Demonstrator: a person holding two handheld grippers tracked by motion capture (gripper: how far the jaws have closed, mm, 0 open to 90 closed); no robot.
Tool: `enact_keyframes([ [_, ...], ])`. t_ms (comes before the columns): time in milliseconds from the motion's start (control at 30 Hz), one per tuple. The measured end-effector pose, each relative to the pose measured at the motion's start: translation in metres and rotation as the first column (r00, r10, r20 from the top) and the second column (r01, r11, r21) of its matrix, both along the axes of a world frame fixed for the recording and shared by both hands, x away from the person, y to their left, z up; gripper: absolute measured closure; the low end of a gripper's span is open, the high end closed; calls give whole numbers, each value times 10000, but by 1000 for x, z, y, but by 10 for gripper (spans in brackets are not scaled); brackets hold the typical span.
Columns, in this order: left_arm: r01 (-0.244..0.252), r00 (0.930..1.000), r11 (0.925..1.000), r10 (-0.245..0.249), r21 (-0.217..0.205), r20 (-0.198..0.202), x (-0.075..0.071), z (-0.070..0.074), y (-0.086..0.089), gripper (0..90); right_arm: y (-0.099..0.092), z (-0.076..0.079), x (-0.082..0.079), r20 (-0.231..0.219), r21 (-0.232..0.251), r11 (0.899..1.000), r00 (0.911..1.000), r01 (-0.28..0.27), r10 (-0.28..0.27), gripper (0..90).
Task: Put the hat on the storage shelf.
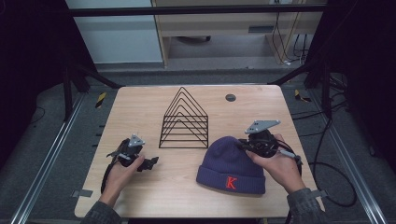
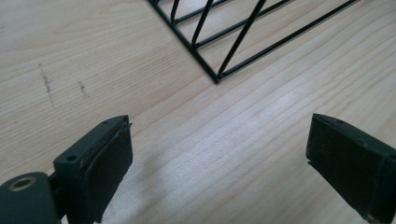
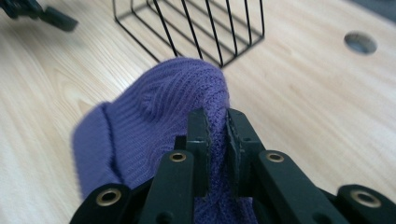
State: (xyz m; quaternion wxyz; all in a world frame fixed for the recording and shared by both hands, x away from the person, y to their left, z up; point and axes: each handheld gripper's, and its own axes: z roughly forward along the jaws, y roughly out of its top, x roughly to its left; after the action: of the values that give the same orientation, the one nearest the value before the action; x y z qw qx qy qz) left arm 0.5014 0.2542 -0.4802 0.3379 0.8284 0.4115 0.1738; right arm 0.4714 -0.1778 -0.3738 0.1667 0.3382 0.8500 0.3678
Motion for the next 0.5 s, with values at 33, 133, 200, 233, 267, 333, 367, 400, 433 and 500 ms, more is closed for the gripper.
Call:
enact_keyframes([
  [33,43,10000,10000,-43,-78,84,-3,3,1,67,0,4,-2,109,75,10000,9999,-26,25,813],
  [133,12,9993,9993,1,-369,362,-8,10,2,68,0,16,-9,495,327,9994,9987,-134,118,815],
  [200,-31,9981,9983,67,-580,611,-12,21,2,71,-1,24,-13,728,451,9985,9970,-311,278,815],
  [233,-75,9975,9974,125,-715,698,-12,26,1,74,0,28,-13,838,409,9985,9959,-368,333,815],
  [267,-75,9975,9974,125,-715,698,-12,26,1,76,0,28,-13,838,409,9985,9959,-368,333,815],
  [333,34,9962,9972,31,-746,874,-13,40,-1,78,0,37,-13,1011,432,9980,9940,-471,426,816],
  [367,122,9956,9977,-60,-661,931,-13,47,-3,80,0,39,-13,1049,431,9978,9935,-497,449,816],
  [400,227,9952,9977,-165,-635,966,-13,53,-4,80,1,43,-13,1114,425,9976,9926,-543,493,816],
  [433,270,9949,9978,-209,-604,984,-12,57,-6,81,1,46,-12,1167,432,9973,9917,-594,540,816],
  [500,472,9933,9978,-420,-463,1080,-10,69,-9,83,1,52,-8,1248,456,9967,9903,-669,608,816],
])
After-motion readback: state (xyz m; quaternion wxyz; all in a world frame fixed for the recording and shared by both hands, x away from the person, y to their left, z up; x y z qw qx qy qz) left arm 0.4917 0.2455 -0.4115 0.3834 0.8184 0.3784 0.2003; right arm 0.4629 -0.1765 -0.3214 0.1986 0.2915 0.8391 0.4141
